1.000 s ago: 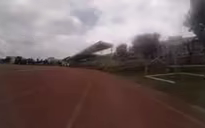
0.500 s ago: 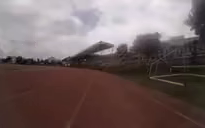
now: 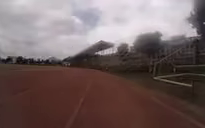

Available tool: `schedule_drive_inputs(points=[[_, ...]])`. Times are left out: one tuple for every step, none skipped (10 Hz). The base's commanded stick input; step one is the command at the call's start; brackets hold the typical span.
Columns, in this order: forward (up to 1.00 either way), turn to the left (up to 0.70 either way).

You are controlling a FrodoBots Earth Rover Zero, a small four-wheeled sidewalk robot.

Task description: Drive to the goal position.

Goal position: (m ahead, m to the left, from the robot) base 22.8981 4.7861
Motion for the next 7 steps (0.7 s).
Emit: schedule_drive_inputs(points=[[0.85,0.0],[0.85,0.0],[0.85,0.0],[0.85,0.0],[0.85,0.0],[0.85,0.0],[0.85,0.0]])
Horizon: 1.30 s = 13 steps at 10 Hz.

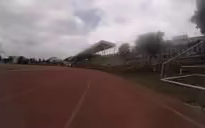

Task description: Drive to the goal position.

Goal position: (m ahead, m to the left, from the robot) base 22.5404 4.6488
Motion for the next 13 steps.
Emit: schedule_drive_inputs(points=[[0.85,0.0],[0.85,0.0],[0.85,0.0],[0.85,0.0],[0.85,0.0],[0.85,0.0],[0.85,0.0],[0.85,0.0],[0.85,0.0],[0.85,0.0],[0.85,0.0],[0.85,0.0],[0.85,0.0]])
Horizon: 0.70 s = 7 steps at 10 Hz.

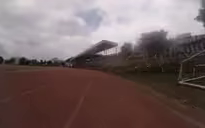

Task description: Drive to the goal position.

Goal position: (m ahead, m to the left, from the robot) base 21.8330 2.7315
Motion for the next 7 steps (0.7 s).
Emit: schedule_drive_inputs(points=[[0.85,0.0],[0.85,0.0],[0.85,0.0],[0.85,0.0],[0.85,0.0],[0.85,0.0],[0.85,0.0]])
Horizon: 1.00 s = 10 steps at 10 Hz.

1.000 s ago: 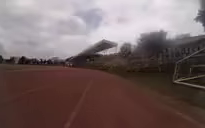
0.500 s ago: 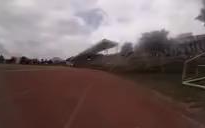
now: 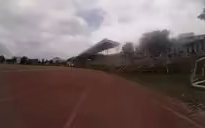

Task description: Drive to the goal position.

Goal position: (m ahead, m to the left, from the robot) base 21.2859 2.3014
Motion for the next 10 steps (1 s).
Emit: schedule_drive_inputs(points=[[0.85,0.0],[0.85,0.0],[0.85,0.0],[0.85,0.0],[0.85,0.0],[0.85,0.0],[0.85,0.0],[0.85,0.0],[0.85,0.0],[0.85,0.0]])
